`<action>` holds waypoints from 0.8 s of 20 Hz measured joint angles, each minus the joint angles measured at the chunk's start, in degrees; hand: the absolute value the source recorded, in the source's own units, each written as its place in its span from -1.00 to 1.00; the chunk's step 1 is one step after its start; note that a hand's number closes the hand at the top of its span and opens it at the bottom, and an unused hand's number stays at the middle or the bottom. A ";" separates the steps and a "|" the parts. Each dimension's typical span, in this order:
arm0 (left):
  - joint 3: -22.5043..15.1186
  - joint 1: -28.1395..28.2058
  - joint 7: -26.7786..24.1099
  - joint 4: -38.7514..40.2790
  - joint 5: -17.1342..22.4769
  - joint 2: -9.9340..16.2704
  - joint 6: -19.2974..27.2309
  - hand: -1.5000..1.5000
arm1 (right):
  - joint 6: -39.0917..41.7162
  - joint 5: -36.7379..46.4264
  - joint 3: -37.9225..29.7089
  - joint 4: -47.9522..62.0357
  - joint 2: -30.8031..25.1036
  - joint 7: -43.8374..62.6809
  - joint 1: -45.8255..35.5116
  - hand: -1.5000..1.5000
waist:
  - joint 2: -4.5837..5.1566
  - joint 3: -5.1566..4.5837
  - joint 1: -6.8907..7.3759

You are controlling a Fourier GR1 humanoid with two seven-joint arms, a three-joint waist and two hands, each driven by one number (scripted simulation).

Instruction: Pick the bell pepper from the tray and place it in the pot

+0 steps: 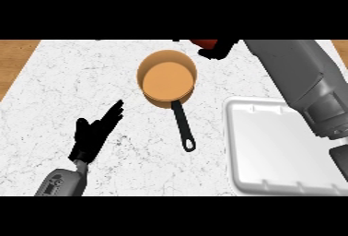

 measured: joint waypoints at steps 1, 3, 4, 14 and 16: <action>0.05 0.04 0.34 -0.29 -0.11 -0.04 0.15 0.00 | -0.75 0.76 0.50 0.05 1.35 0.57 -0.23 1.00 | -0.09 0.00 -0.15; 0.00 0.20 1.17 -1.40 -0.01 0.20 -0.14 0.00 | -2.86 2.84 1.93 0.73 3.52 1.73 -1.26 1.00 | -0.07 0.00 0.13; 0.06 0.45 0.69 -1.15 -0.11 0.26 -0.27 0.00 | -4.43 4.18 2.96 0.82 4.69 2.54 -1.74 1.00 | -0.05 -0.01 0.14; -0.52 1.19 1.09 -1.72 -0.90 -1.01 0.25 0.00 | -11.42 17.54 13.56 5.67 12.94 12.31 -4.42 1.00 | -0.11 -0.07 -0.05; -0.61 1.43 0.94 -1.94 -0.97 -1.11 0.15 0.00 | -8.66 18.67 14.69 7.52 14.13 15.91 -4.72 -1.00 | -0.08 -0.08 0.21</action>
